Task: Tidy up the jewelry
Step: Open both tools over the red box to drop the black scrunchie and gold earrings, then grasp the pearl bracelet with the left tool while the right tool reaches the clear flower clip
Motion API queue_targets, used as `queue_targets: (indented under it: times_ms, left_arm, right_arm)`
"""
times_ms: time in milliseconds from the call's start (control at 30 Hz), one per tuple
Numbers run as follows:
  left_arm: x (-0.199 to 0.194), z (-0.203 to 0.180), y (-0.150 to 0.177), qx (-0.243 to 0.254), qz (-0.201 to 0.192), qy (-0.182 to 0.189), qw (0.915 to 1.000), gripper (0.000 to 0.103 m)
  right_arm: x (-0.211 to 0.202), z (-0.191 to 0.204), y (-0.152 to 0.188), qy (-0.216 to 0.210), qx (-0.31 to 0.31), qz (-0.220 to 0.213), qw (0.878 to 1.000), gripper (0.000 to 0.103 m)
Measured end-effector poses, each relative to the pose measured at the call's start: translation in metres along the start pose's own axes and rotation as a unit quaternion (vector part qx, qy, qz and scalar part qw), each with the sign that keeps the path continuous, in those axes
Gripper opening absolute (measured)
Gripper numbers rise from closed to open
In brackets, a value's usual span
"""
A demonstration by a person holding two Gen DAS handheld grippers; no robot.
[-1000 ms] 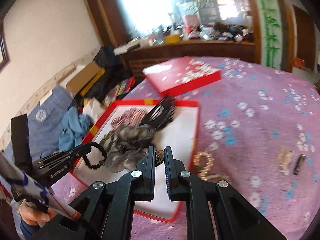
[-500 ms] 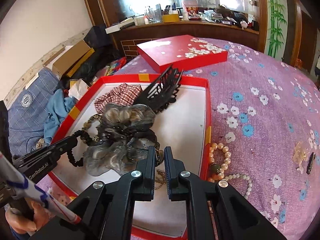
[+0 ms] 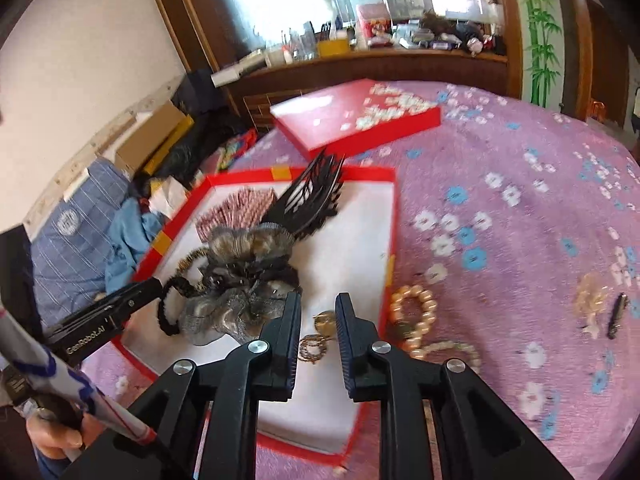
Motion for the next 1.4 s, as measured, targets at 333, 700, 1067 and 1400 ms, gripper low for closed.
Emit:
queue_targets:
  times_ms: [333, 700, 1067, 1400]
  left_arm:
    - [-0.024, -0.076, 0.002, 0.074, -0.006, 0.050, 0.9960, 0.039]
    - [0.023, -0.196, 0.023, 0.172, 0.120, 0.132, 0.9687, 0.038]
    - [0.081, -0.232, 0.041, 0.205, 0.183, 0.059, 0.9599, 0.019]
    - [0.092, -0.243, 0.043, 0.211, 0.166, 0.066, 0.9610, 0.007]
  right_arm:
    - [-0.068, -0.105, -0.006, 0.046, 0.089, -0.059, 0.993, 0.019]
    - [-0.060, -0.210, 0.020, 0.088, 0.198, -0.048, 0.975, 0.019]
    - [-0.056, -0.230, 0.028, 0.054, 0.235, -0.044, 0.970, 0.019]
    - [-0.053, -0.229, 0.027, 0.057, 0.227, -0.046, 0.971, 0.019]
Point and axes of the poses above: each gripper's, at about its wrist camera, not at the fingertips, and x roughly the way its jaws point, z to its left, y to its underside, the point moved 2 cm from there along x, roughly the way its jaws point, and after that the axes turned 3 degrees about y, right-handed, at the moved point
